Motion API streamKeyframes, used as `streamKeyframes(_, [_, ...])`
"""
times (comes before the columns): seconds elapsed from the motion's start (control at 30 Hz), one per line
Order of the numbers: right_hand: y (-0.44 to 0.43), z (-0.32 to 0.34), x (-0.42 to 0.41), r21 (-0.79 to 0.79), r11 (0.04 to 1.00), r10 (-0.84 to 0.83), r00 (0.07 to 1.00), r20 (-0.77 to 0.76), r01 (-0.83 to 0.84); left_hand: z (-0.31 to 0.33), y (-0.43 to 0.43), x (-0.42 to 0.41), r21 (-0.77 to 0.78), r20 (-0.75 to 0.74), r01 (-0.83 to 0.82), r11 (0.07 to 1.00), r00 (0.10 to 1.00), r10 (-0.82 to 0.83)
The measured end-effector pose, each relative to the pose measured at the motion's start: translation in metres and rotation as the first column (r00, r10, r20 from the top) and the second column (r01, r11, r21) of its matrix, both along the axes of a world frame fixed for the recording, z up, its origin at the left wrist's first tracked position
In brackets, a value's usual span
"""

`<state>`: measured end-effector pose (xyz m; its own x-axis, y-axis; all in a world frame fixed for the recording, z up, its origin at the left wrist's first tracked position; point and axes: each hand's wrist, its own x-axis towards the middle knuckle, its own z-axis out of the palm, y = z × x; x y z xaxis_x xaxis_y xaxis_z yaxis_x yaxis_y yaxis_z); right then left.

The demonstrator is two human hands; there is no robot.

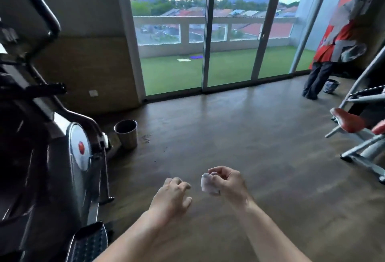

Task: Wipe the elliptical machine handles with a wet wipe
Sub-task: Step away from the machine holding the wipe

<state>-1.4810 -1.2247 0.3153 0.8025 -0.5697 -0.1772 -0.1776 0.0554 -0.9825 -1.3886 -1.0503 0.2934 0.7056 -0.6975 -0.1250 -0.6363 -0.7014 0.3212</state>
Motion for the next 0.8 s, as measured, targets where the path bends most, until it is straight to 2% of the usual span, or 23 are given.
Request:
streamKeyframes(0.17, [-0.022, 0.001, 0.142, 0.041, 0.993, 0.105, 0.994, 0.038, -0.106, -0.003, -0.014, 0.121, -0.030, 0.003, -0.142, 0.989, 0.990, 0.142])
streamKeyframes(0.43, [-0.026, 0.001, 0.373, 0.120, 0.972, 0.198, 0.980, 0.028, -0.200, 0.002, -0.018, 0.337, -0.038, 0.001, -0.270, 0.962, 0.963, 0.270])
streamKeyframes(0.8, [-0.070, -0.032, 0.683, 0.025, 0.941, 0.338, 0.940, -0.045, -0.337, -0.022, -0.051, 0.606, -0.046, -0.041, -0.450, 0.892, 0.893, 0.448])
